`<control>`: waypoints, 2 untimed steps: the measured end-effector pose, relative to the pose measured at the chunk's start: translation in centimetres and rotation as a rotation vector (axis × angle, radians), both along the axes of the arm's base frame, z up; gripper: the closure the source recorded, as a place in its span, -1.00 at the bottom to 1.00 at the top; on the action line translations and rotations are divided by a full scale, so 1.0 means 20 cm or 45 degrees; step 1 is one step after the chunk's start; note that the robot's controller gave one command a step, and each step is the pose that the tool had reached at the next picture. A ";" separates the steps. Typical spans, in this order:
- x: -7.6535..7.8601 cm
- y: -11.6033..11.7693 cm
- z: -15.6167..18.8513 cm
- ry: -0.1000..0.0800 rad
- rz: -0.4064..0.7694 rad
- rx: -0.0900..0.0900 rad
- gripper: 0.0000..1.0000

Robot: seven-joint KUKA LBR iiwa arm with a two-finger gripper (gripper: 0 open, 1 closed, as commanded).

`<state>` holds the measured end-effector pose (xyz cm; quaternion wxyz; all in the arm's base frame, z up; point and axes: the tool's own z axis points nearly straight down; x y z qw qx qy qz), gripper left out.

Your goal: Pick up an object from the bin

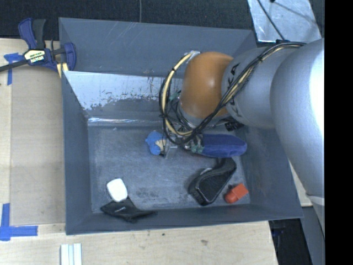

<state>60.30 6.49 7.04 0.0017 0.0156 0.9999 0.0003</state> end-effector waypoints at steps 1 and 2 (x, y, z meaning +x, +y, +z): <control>-0.03 0.37 0.17 -0.005 0.047 0.006 1.00; -0.09 0.81 0.35 -0.004 0.113 0.007 1.00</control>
Offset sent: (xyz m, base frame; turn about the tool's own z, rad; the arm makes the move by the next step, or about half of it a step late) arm -0.0067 0.0683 0.0323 -0.0291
